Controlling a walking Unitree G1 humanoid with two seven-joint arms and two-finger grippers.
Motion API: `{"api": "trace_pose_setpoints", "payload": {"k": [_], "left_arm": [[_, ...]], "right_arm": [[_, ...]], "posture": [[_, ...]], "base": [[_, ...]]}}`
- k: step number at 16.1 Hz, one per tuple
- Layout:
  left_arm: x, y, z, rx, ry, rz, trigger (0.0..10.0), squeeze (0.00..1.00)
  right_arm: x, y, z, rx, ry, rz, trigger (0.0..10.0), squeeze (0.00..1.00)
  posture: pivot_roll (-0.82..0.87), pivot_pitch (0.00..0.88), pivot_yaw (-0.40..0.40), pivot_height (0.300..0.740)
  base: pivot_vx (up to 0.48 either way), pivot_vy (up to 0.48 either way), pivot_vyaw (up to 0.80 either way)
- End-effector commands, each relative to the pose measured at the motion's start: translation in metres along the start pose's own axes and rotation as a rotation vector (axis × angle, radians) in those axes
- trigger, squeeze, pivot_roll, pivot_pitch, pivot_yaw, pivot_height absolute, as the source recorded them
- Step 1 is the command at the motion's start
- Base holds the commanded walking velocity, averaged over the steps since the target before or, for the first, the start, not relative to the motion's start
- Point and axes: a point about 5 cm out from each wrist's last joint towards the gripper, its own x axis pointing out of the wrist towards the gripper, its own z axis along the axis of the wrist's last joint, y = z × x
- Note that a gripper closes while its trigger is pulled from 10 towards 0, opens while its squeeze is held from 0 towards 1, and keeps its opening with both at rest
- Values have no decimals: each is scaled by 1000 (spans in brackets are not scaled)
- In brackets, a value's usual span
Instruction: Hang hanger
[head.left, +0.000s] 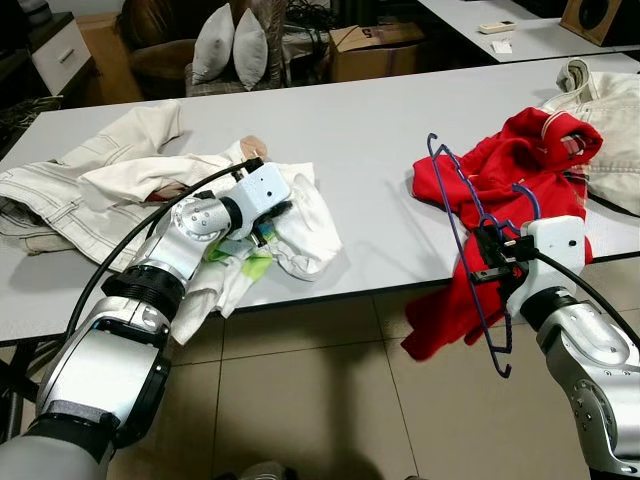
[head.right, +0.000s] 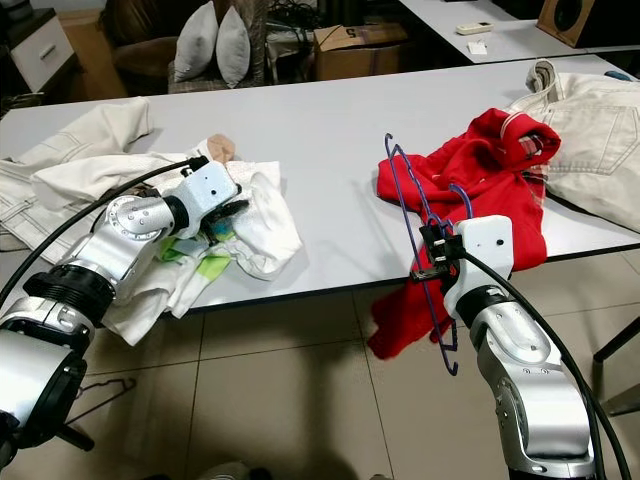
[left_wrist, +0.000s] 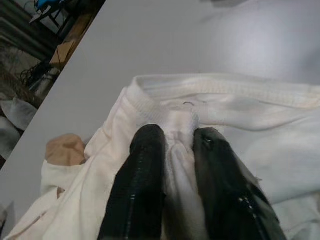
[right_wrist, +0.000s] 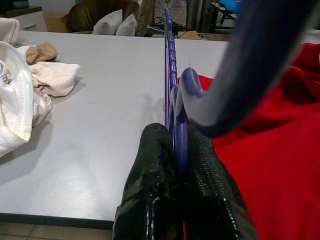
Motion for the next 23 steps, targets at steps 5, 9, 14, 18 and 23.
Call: {"api": "trace_pose_setpoints", "payload": {"k": [5,9,14,18,23], "left_arm": [[-4,13,-1,36,21,52,0,0],[-7,17,-5,35,32,75,0,0],[-13,41,13,-176,-78,65,0,0],[-21,60,25,-229,-132,74,0,0],[-21,63,41,-233,-213,33,0,0]], "right_arm": [[1,0,8,-18,-40,3,10000,0],[2,-1,9,-23,-44,4,10000,0],[6,-1,14,-25,-70,49,10000,0],[-7,9,21,-24,-75,249,10000,0],[-33,5,23,-33,-35,414,10000,0]], "posture": [[-104,0,104,740],[-104,0,104,740],[-58,0,74,740],[-73,0,95,740],[-79,0,100,740]], "base": [[0,0,0],[0,0,0],[0,0,0],[0,0,0],[0,0,0]]}}
